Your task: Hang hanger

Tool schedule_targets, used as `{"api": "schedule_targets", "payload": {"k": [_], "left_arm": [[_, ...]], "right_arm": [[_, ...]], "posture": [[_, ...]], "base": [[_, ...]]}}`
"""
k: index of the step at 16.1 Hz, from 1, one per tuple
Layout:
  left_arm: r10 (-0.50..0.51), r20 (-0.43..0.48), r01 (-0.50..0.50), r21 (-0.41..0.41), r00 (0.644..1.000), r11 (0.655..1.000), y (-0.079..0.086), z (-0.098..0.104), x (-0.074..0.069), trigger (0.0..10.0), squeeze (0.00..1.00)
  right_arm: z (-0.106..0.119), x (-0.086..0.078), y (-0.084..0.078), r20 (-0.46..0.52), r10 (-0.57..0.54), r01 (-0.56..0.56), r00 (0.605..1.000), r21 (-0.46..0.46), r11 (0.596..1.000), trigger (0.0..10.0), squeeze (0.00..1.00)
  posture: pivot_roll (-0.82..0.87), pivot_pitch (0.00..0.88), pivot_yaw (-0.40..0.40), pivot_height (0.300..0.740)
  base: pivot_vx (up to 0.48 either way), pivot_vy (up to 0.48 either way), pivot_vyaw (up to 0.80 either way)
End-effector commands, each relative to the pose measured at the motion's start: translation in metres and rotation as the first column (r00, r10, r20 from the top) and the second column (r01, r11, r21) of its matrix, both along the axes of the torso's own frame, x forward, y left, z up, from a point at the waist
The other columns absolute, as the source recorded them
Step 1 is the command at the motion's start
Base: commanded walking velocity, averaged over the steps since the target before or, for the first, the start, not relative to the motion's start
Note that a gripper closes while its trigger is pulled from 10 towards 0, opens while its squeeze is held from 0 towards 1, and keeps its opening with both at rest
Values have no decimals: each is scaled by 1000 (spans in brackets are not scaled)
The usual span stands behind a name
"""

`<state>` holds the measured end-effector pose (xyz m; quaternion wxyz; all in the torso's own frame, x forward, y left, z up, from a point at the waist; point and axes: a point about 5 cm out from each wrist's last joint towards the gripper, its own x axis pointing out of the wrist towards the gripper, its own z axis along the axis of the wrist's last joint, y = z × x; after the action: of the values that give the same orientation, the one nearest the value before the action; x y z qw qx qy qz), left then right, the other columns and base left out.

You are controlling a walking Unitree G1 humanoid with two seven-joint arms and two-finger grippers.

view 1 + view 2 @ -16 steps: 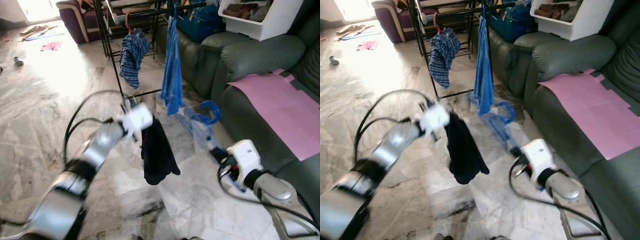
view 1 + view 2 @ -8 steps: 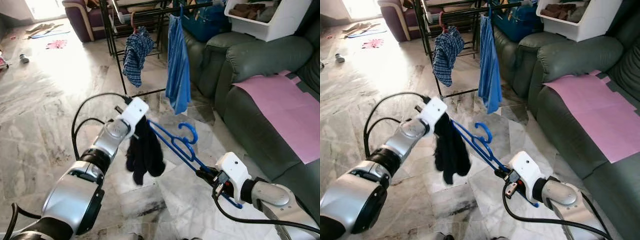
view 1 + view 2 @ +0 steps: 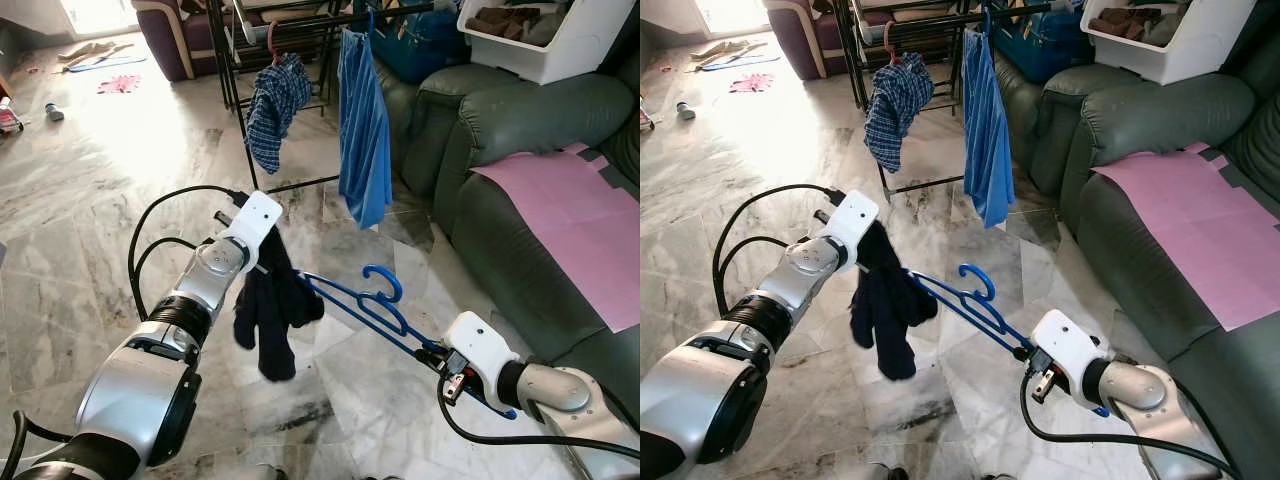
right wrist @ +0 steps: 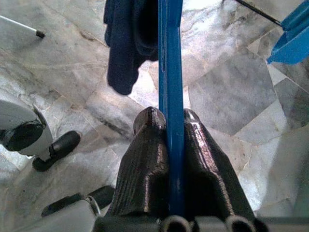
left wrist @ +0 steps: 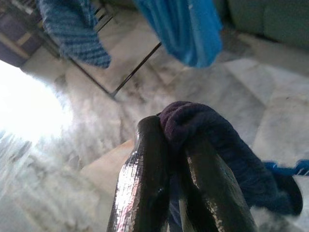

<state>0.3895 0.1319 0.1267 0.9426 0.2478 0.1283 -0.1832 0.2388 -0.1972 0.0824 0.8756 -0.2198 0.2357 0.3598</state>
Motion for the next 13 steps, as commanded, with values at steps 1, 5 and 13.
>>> {"api": "schedule_targets", "payload": {"k": [1, 5, 13], "left_arm": [[-67, 76, 70, -32, 995, 997, -6, 18, 4, 10000, 0], [-112, 101, 114, -15, 989, 993, -8, 26, 5, 10000, 0], [-7, 120, 1, 51, 993, 999, 12, 19, 5, 10000, 0]], "right_arm": [[-4, 2, 4, -2, 7, -7, 1000, 3, 1000, 10000, 0], [-11, 5, 6, 6, -4, 4, 1000, -9, 1000, 10000, 0], [-13, 7, 5, -7, 83, -83, 997, -75, 994, 10000, 0]], "posture": [[-35, 63, 36, 740], [-31, 65, 32, 740], [-29, 76, 21, 740]], "base": [[0, 0, 0], [0, 0, 0], [0, 0, 0]]}}
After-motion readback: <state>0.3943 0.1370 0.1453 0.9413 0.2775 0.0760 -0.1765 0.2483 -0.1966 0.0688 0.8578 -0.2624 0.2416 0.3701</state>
